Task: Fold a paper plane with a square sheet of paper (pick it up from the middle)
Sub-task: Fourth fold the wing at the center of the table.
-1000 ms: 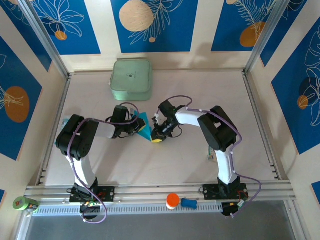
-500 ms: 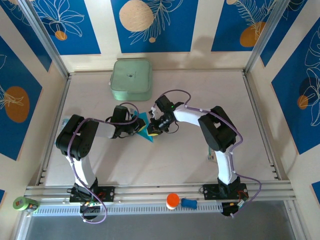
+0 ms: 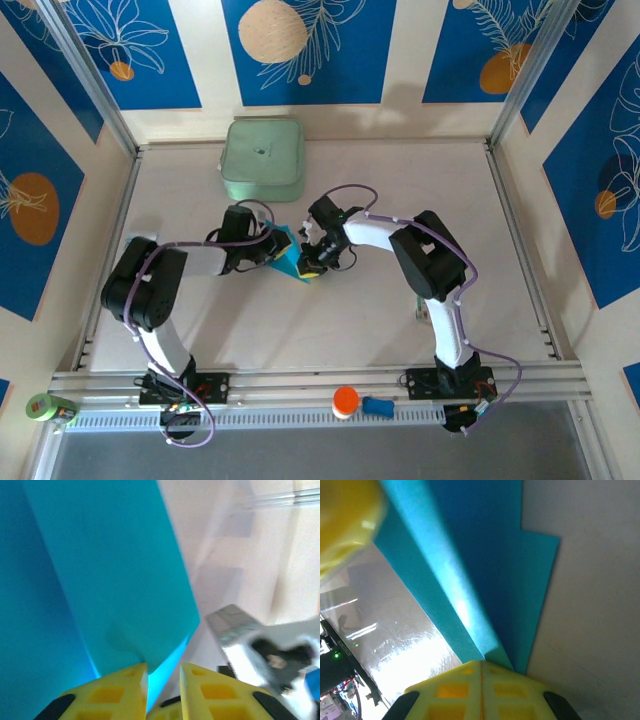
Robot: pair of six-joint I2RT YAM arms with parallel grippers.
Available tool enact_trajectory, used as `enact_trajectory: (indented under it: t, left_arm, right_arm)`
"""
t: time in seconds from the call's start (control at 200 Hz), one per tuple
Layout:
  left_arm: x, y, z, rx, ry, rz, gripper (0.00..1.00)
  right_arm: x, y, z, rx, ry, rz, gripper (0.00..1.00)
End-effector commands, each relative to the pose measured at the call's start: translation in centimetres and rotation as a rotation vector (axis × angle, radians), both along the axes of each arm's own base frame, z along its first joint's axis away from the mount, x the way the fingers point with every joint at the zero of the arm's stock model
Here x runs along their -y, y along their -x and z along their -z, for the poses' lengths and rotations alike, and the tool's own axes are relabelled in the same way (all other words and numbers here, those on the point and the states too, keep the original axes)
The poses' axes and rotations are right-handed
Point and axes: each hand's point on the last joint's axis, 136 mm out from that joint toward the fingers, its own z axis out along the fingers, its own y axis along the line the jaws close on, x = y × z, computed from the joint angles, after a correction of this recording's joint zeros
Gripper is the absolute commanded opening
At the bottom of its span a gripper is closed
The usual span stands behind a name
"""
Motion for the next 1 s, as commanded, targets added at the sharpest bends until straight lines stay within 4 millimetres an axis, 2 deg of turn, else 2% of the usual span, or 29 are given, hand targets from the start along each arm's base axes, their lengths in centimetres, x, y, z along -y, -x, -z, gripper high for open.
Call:
enact_trajectory:
  t: [0.0, 0.145, 0.4, 0.61, 0.995]
  left_arm:
    - [-0.6, 0.0, -1.2, 0.038, -0.071, 0.039, 0.25]
    - [-0.5, 0.4, -0.5, 0.033, -0.096, 0.073, 0.24]
    - [0.3, 0.1, 0.8, 0.020, -0.074, 0.098, 0.22]
    - [0.0, -0.5, 1.5, 0.008, -0.092, 0.069, 0.22]
    - [-0.9, -0.4, 3.3, -0.037, -0.155, 0.039, 0.20]
  right_arm:
    - [2.0, 2.3, 1.3, -0.073, 0.043, -0.032, 0.07]
    - [2.3, 3.2, 0.9, -0.100, 0.007, -0.066, 0.07]
    - [2.0, 2.9, 0.8, -0.104, -0.005, -0.063, 0.07]
    - [2.2, 2.7, 0.9, -0.103, 0.004, -0.058, 0.07]
    - [2.5, 2.8, 1.2, -0.104, 0.016, -0.053, 0.07]
